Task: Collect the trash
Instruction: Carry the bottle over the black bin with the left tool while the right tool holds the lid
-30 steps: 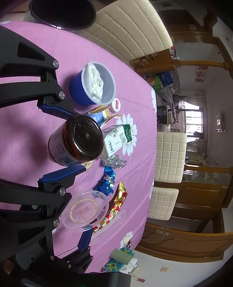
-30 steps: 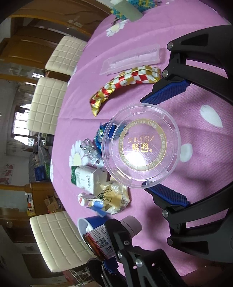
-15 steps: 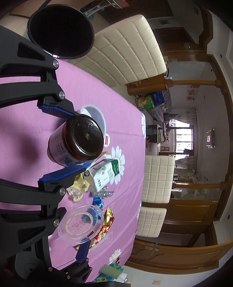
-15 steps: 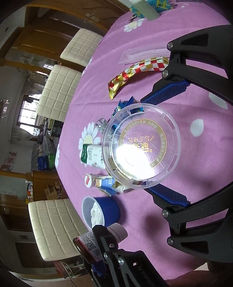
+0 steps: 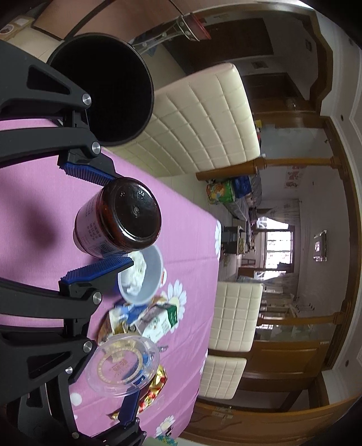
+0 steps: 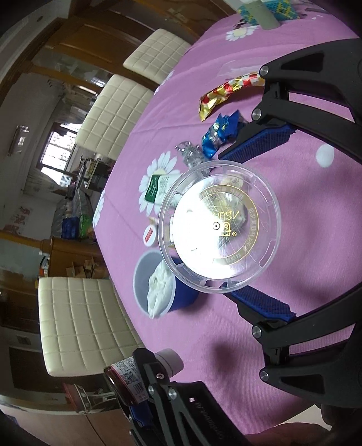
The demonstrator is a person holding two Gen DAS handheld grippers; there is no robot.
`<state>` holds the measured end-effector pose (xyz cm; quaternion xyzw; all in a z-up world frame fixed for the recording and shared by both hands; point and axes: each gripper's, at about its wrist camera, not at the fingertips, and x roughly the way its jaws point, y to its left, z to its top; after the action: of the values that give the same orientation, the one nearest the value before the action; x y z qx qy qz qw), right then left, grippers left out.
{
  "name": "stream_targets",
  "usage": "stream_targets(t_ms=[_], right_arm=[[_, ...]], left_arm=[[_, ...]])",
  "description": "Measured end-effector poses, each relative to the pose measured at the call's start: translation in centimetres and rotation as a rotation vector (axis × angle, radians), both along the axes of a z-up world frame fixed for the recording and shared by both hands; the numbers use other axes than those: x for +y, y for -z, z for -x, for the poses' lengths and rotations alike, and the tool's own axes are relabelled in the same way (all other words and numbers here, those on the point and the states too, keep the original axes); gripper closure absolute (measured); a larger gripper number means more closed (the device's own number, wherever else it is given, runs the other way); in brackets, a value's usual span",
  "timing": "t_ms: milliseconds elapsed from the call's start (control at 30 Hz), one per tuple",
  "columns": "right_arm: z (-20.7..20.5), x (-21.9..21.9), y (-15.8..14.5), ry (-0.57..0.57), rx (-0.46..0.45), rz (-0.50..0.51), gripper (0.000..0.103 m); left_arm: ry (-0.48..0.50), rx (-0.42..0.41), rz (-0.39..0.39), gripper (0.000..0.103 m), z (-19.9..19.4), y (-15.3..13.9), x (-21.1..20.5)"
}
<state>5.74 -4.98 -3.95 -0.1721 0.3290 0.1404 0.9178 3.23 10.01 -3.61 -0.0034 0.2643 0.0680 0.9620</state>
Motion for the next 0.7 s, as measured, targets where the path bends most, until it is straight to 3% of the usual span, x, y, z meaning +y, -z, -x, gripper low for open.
stream_targets(t_ms=[400,700], right_arm=[[0.6,3.5,0.9,-0.085,0.015,0.044,0.019],[0.7,4.4,1.2,-0.097,0.022,0.052,0.019]], left_arm=[[-0.204,-0.018,-0.079,0.054,1.0,0.4,6.4],[-0.328,0.045,-0.049,0.053,-0.2,1.7,10.8]])
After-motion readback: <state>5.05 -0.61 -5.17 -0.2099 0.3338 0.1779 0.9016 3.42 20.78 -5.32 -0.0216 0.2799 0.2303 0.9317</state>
